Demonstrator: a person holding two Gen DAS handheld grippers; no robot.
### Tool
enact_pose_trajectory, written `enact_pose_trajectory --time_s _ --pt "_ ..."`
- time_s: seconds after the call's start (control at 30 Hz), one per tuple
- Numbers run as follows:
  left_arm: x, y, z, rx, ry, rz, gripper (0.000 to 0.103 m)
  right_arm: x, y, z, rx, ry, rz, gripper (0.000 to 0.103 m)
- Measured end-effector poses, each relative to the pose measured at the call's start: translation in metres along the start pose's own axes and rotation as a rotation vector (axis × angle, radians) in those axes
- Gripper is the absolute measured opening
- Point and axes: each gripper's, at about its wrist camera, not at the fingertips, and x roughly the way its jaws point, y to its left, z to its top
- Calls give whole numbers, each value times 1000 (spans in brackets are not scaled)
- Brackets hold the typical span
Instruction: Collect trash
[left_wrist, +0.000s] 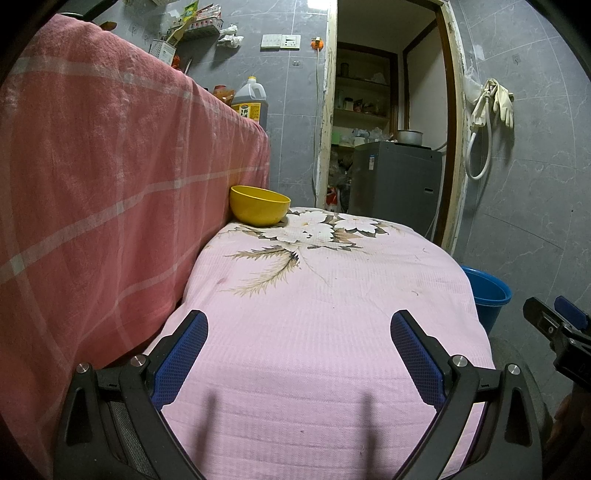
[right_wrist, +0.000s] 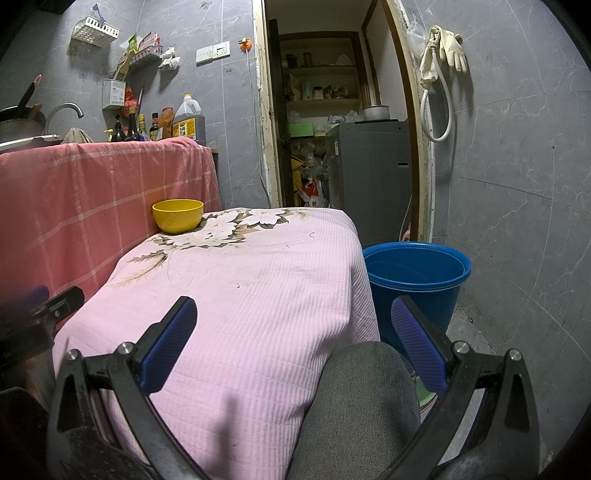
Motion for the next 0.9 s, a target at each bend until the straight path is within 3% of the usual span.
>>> enact_pose_trajectory --time_s 0.57,0.9 --pt "1 0 1 -3 3 -6 97 0 0 0 1 2 0 103" --pt "3 4 -9 -30 63 16 97 1 0 0 1 3 0 103"
